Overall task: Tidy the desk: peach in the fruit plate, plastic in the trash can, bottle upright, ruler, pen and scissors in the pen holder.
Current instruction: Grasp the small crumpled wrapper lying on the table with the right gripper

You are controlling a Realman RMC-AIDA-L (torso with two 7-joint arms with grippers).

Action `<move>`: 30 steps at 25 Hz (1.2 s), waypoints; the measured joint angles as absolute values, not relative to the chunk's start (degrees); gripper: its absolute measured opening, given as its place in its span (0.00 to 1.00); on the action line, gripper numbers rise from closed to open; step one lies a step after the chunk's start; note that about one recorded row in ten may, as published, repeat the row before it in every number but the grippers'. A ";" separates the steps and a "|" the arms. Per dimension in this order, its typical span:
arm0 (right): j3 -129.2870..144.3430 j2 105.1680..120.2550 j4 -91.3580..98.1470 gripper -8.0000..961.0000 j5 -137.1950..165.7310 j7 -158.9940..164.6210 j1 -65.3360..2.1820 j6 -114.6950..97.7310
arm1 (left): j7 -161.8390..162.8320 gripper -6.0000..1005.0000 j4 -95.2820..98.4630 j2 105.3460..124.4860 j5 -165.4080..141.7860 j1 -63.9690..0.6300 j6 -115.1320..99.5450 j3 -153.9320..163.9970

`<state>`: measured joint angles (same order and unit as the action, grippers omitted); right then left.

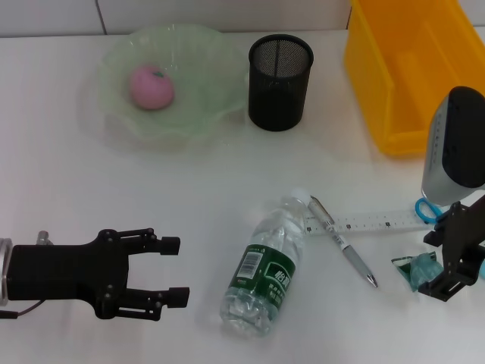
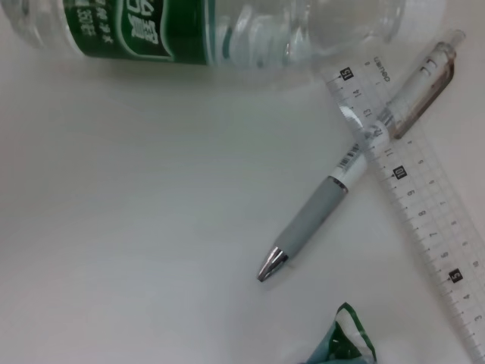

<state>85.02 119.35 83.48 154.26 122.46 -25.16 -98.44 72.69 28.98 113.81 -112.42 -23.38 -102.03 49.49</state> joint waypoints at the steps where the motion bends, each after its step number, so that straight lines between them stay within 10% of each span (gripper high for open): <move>1: 85.34 119.35 83.47 0.80 154.27 122.46 -25.16 -98.33 | 72.69 0.85 28.99 113.82 -112.42 -23.38 -102.03 49.48; 10: 87.74 119.41 83.47 0.72 155.57 122.79 -25.33 -98.09 | 72.75 0.84 29.01 113.90 -112.41 -23.38 -102.03 49.48; 15: 88.00 119.43 83.09 0.47 155.97 122.86 -25.41 -98.08 | 72.77 0.84 29.01 113.91 -112.41 -23.40 -101.90 49.48; 30: 88.41 119.51 83.05 0.14 156.19 122.93 -25.39 -97.47 | 72.78 0.84 29.00 114.08 -112.41 -23.47 -101.37 49.48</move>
